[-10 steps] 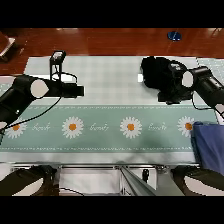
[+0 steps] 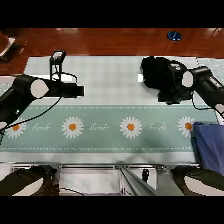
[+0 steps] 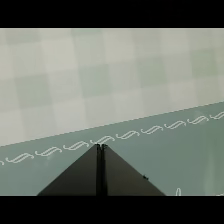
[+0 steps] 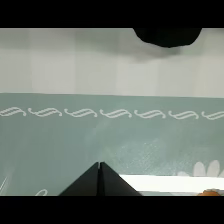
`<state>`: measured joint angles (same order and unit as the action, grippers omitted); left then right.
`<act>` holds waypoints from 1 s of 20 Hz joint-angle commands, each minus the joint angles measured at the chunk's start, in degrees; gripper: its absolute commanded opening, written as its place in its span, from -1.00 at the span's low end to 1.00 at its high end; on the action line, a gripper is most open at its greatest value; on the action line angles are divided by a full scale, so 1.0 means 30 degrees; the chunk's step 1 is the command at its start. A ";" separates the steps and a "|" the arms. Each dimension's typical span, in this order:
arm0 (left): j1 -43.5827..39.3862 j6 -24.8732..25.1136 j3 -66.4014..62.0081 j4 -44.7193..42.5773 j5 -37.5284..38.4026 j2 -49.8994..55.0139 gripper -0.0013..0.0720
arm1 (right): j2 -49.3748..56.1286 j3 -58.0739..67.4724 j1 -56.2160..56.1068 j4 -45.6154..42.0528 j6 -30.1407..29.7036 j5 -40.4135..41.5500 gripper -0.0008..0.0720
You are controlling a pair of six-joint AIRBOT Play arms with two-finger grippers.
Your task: Fold the shirts.
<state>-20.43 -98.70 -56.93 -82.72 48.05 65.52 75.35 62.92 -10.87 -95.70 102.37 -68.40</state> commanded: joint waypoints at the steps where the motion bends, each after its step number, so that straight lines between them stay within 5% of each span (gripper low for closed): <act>1: 0.0015 0.0000 0.0000 0.0000 0.0000 0.0015 -0.90 | 0.0007 0.0000 -0.0007 0.0007 0.0000 0.0000 -0.91; 6: 0.0015 0.0000 0.0000 0.0000 -0.0036 0.0015 -0.90 | 0.0007 0.0000 0.0000 -0.0219 -0.0007 0.1719 -0.91; 10: 0.0015 0.0000 0.0000 0.0000 -0.3570 0.0189 -0.89 | 0.0022 -0.0007 0.0000 -0.2025 0.0000 0.5442 -0.89; 11: 0.0022 0.0007 0.0000 -0.0015 -0.4714 0.0350 -0.61 | 0.0051 0.0000 0.0022 -0.3147 0.0204 0.6921 -0.42; 12: 0.0022 0.0007 0.0000 -0.0015 -0.5938 0.0612 0.27 | 0.0109 0.0000 0.0058 -0.4415 0.0306 0.9020 0.15; 13: 0.0044 0.0102 0.0000 -0.0160 -0.6936 0.0867 0.42 | 0.0211 0.0000 0.0233 -0.5909 0.0882 1.1147 0.16; 16: 0.0058 0.0160 0.0000 -0.1151 -0.8546 0.1268 0.42 | 0.2113 0.1632 0.2412 -0.7031 0.5960 1.3821 0.16; 17: 0.0058 0.0153 0.0000 -0.1239 -0.8765 0.1282 0.42 | 0.3184 0.2572 0.3162 -0.6033 0.6062 1.3792 0.16; 20: 0.0058 0.0160 0.0000 -0.1319 -0.9741 0.1370 0.42 | 0.6878 0.6142 0.4087 -0.0634 0.0670 1.2189 0.16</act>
<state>-20.32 -98.32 -56.93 -85.69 23.53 69.14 87.70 73.49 -1.65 -108.25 112.31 -31.86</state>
